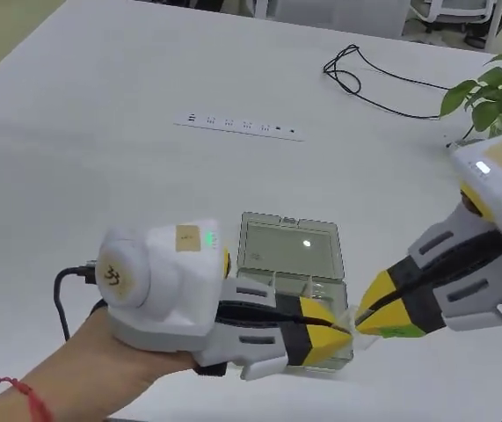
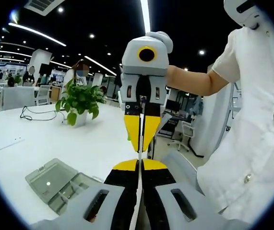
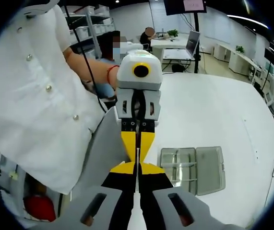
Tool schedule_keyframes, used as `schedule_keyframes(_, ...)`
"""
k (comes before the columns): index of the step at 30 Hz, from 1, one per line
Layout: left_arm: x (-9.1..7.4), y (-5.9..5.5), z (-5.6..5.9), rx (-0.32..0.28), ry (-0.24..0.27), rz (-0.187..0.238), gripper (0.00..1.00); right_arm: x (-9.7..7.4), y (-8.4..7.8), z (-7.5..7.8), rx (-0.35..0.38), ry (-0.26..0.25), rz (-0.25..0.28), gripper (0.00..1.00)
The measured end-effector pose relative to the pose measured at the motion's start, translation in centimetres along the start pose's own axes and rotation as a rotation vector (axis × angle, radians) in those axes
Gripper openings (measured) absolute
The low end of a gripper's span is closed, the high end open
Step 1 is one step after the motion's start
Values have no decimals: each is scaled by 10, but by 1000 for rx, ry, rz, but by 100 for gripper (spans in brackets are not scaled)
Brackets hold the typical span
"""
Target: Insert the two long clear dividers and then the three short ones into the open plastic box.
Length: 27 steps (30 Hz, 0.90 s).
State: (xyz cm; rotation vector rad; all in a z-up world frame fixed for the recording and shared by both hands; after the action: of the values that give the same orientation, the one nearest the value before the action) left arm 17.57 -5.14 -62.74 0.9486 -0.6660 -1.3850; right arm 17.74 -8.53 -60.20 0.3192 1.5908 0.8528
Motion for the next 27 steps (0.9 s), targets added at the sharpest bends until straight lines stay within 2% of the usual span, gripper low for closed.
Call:
schedule_keyframes(8,-1,0,2,8,-6,1,0,-1,0,0,-8,3,3,2)
schedule_keyframes(14,-1,-1,2,-9,-1,1,0,0,0,0,-10,2,3,2)
schedule_keyframes(27,-13,-3,-8,-21,53,11,3,-10,-3,5,5,-32,11,2)
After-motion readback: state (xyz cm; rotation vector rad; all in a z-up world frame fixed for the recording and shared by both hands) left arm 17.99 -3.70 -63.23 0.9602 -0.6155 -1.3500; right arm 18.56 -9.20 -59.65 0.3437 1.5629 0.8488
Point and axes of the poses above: the centre of the closed fingertips' face, and the gripper's own axes: x roughly forward along the fingers, z roughly to its right, y roughly out of its top, the point moved 3 cm from there along -x, roughly backward along the fingers, and after that the axes turned 15 degrees about -x, right-handed, at the moved point
